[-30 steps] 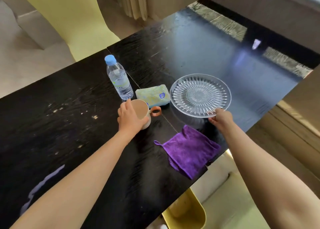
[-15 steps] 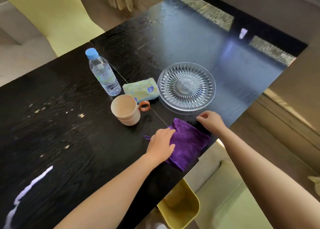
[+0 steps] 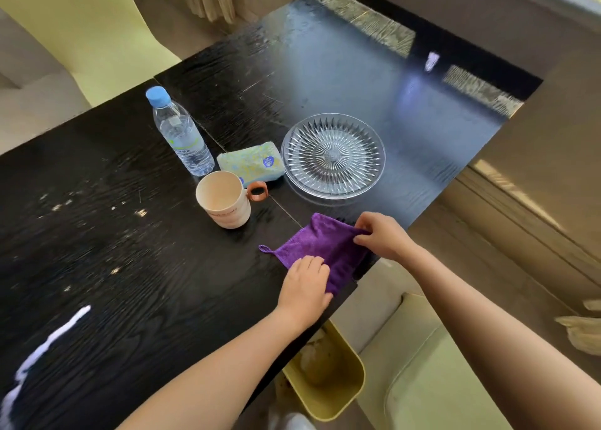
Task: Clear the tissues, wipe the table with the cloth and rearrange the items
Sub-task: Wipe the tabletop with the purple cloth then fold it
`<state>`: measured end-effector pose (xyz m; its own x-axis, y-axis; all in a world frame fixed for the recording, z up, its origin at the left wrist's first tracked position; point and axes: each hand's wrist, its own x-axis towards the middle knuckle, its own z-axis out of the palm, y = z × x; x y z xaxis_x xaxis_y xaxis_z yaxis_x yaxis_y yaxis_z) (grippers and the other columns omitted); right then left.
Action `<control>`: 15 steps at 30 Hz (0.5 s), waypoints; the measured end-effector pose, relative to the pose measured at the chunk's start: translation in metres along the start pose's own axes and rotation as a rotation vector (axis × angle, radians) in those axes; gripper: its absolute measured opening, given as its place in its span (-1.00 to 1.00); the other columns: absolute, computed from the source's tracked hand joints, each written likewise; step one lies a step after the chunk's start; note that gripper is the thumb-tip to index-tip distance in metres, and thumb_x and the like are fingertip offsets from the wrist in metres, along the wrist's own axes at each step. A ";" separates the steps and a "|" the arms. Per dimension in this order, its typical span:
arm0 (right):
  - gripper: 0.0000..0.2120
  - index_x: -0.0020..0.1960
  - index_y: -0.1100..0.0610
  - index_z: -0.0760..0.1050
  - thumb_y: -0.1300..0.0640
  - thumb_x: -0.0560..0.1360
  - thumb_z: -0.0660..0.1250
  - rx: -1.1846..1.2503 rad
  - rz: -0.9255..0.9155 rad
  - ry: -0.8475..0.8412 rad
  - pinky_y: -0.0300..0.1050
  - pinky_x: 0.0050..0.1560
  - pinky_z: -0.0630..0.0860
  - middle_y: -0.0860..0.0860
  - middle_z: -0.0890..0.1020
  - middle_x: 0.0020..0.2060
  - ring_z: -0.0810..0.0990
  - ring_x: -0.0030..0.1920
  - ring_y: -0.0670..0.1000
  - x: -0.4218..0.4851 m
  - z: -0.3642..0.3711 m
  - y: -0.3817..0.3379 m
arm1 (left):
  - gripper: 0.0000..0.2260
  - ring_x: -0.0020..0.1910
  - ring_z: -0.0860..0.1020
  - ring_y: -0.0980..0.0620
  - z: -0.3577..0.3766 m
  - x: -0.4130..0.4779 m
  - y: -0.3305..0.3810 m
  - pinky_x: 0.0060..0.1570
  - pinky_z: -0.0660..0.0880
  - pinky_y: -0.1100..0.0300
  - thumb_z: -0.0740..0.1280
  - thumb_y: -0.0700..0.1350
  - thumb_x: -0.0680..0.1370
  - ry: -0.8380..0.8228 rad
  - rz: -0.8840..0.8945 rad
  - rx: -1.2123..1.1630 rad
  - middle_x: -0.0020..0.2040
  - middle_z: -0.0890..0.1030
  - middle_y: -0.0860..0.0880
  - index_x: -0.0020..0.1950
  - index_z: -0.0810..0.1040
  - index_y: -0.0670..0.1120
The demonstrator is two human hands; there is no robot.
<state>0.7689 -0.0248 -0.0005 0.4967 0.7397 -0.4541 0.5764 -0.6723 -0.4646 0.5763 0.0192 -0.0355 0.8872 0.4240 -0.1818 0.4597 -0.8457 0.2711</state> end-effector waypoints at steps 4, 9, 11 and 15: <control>-0.83 0.08 0.14 0.50 0.15 0.49 0.33 0.104 -0.009 0.018 -0.14 -0.13 0.38 0.02 0.53 -0.11 0.49 -0.11 0.03 -0.010 -0.013 -0.012 | -0.84 0.08 0.50 -0.08 -0.021 -0.002 -0.002 0.05 0.38 0.11 0.22 -0.15 0.50 0.093 -0.167 -0.242 0.07 0.56 -0.07 0.04 0.50 -0.13; -0.88 -0.05 0.13 0.42 0.08 0.53 0.27 0.090 -0.059 0.099 -0.13 -0.11 0.34 0.03 0.52 -0.12 0.47 -0.10 0.04 -0.017 -0.026 -0.036 | -0.83 0.01 0.55 0.03 -0.067 -0.024 -0.032 -0.02 0.46 0.17 0.28 -0.16 0.51 0.178 -0.302 -0.547 0.01 0.60 0.03 0.08 0.54 -0.02; -0.86 0.00 0.15 0.42 0.07 0.55 0.24 0.104 -0.117 0.135 -0.13 -0.10 0.34 0.03 0.53 -0.11 0.49 -0.08 0.06 -0.022 -0.031 -0.052 | -0.83 -0.04 0.56 0.08 -0.087 -0.033 -0.044 -0.04 0.51 0.19 0.30 -0.18 0.51 0.206 -0.294 -0.640 -0.02 0.61 0.05 0.08 0.55 0.00; -0.91 0.02 0.08 0.42 0.07 0.56 0.25 0.204 -0.224 0.221 -0.15 -0.06 0.36 0.02 0.56 -0.07 0.51 -0.06 0.05 -0.034 -0.043 -0.093 | -0.82 -0.04 0.55 0.14 -0.122 -0.050 -0.059 -0.05 0.51 0.28 0.30 -0.21 0.53 0.311 -0.350 -0.817 -0.01 0.60 0.07 0.07 0.55 0.01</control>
<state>0.7259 0.0141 0.0906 0.5138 0.8430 -0.1590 0.5566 -0.4686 -0.6860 0.5093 0.0874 0.0735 0.6096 0.7783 -0.1503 0.4826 -0.2140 0.8493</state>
